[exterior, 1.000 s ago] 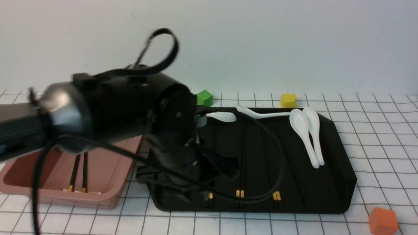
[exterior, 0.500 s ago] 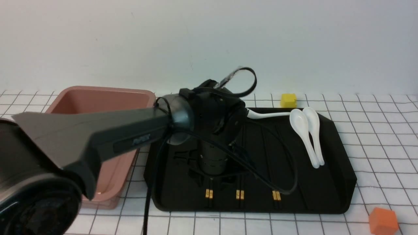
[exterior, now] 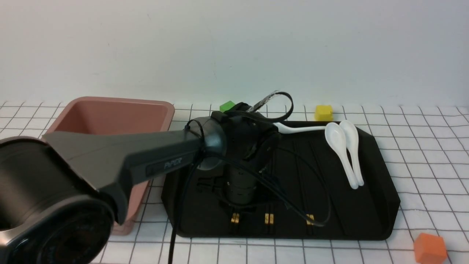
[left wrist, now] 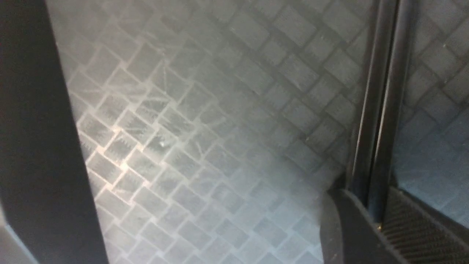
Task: On white black tablecloth take chopsticks from black tray and put them in box.
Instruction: 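Reach over to the black tray and grasp a pair of chopsticks with the left gripper, then place the chopsticks into the pink bin with the left gripper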
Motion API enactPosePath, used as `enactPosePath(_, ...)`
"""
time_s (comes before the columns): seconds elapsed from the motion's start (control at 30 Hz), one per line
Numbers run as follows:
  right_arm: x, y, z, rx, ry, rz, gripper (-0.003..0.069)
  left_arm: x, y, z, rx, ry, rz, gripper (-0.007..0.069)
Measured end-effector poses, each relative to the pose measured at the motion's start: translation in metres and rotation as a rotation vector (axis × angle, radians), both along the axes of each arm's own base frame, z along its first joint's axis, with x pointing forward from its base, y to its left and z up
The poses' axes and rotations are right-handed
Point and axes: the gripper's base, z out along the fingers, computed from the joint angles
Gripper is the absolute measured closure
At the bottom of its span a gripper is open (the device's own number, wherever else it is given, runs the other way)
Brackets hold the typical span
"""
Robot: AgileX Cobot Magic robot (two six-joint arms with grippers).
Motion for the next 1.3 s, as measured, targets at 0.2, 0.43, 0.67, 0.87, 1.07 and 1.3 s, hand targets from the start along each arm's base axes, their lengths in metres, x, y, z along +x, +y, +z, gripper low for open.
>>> enactPosePath(0.2, 0.000, 0.000, 0.000, 0.000, 0.000, 0.000, 0.0419, -0.002, 0.000, 0.004, -0.016, 0.012, 0.010, 0.0506)
enactPosePath(0.43, 0.000, 0.000, 0.000, 0.000, 0.000, 0.000, 0.0419, -0.023, 0.007, 0.081, -0.136, -0.043, 0.027, 0.0506)
enactPosePath(0.67, 0.000, 0.000, 0.000, 0.000, 0.000, 0.000, 0.0419, -0.054, 0.063, 0.196, -0.149, -0.260, 0.013, 0.0506)
enactPosePath(0.87, 0.000, 0.000, 0.000, 0.000, 0.000, 0.000, 0.0419, -0.045, 0.146, 0.219, -0.081, -0.292, 0.162, 0.0506)
enactPosePath(1.07, 0.000, 0.000, 0.000, 0.000, 0.000, 0.000, 0.0419, -0.026, 0.211, 0.169, -0.106, -0.180, 0.317, 0.0506)
enactPosePath(1.3, 0.000, 0.000, 0.000, 0.000, 0.000, 0.000, 0.0419, -0.002, 0.249, 0.083, -0.114, -0.161, 0.415, 0.0506)
